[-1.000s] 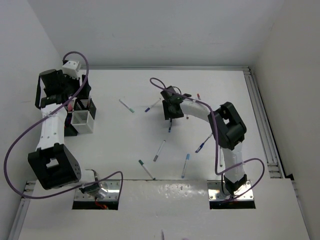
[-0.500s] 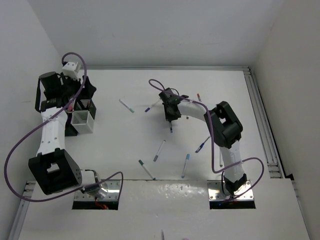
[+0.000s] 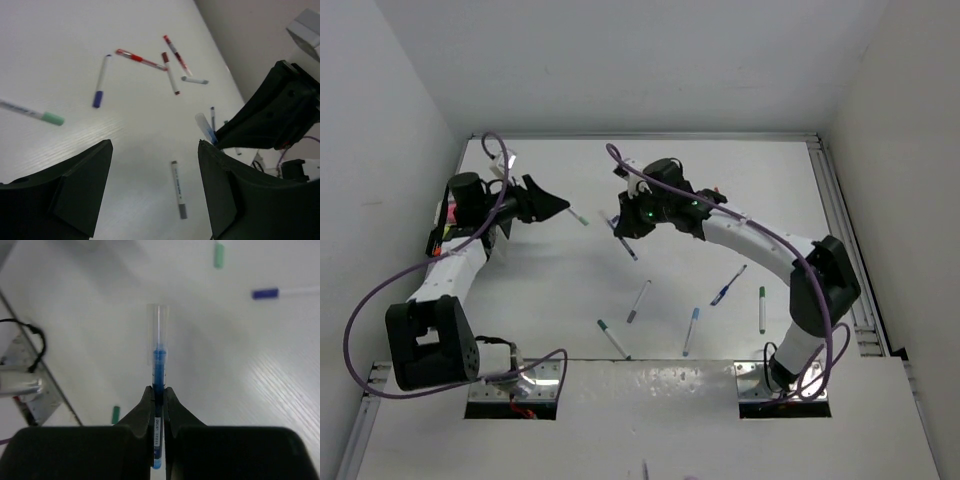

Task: Sort the stationery into containers
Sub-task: Pick up the pen from the center of the board, then place the pen in the storage box.

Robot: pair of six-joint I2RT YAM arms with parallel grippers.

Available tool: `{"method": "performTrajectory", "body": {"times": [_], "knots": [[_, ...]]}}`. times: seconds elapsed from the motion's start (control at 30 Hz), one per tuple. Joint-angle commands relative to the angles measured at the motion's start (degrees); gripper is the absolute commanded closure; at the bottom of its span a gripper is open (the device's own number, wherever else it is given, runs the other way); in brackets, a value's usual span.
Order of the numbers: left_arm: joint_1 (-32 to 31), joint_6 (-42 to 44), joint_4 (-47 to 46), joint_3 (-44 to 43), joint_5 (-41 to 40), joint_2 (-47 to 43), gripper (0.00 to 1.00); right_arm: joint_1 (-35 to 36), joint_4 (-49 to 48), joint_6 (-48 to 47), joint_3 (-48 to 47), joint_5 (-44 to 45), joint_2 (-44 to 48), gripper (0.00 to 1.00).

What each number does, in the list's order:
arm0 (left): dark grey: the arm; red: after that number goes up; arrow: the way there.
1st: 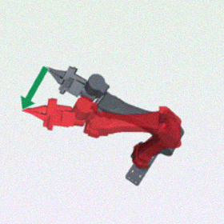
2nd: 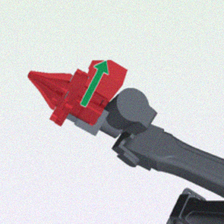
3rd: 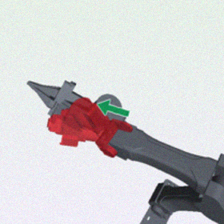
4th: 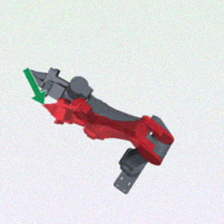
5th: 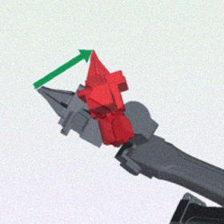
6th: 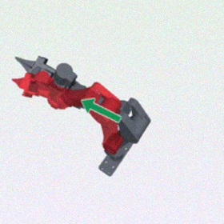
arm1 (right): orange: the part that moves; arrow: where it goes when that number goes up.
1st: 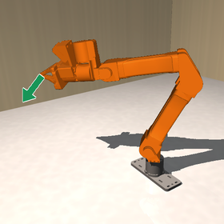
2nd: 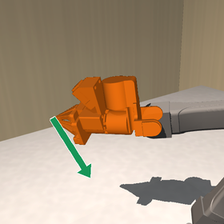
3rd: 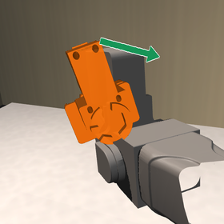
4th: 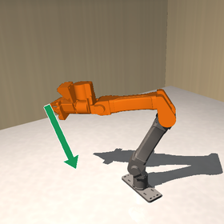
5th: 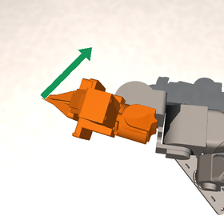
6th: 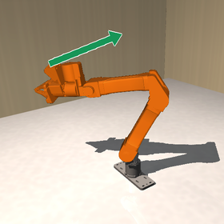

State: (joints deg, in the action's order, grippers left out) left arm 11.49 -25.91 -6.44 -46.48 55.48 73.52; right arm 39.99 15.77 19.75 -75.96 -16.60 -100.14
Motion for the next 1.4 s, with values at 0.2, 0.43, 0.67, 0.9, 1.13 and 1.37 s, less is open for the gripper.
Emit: {"method": "performTrajectory", "body": {"times": [0.2, 0.43, 0.67, 0.9, 1.13, 1.37], "knots": [[-9.46, -9.68, -10.17, -5.46, 1.47, 0.49, 0.25, 5.54, -2.06, 0.2, -9.11, -3.18, 2.14, 1.0], [-12.71, -10.65, -9.91, -5.38, 3.31, 0.93, 0.32, 6.16, -1.97, 1.17, -12.19, -0.72, 0.47, 1.0], [-12.89, -11.79, -10.96, -4.85, 3.31, 0.84, 0.89, 6.24, -2.23, 1.87, -12.63, 0.25, 0.03, 1.0], [-4.22, -0.09, 5.47, -14.47, 4.55, 3.82, 1.0, -0.06, 1.72, -3.21, -10.54, -7.1, 1.69, 0.35], [4.85, 33.37, 35.71, -35.15, -20.04, 6.55, 1.0, -11.41, 11.11, -23.22, -3.58, -15.14, 5.47, 0.41], [12.42, 34.08, 28.15, -35.34, -27.0, 11.1, 1.0, -18.35, 16.74, -37.31, 5.03, -13.28, 8.91, 0.49]]}}
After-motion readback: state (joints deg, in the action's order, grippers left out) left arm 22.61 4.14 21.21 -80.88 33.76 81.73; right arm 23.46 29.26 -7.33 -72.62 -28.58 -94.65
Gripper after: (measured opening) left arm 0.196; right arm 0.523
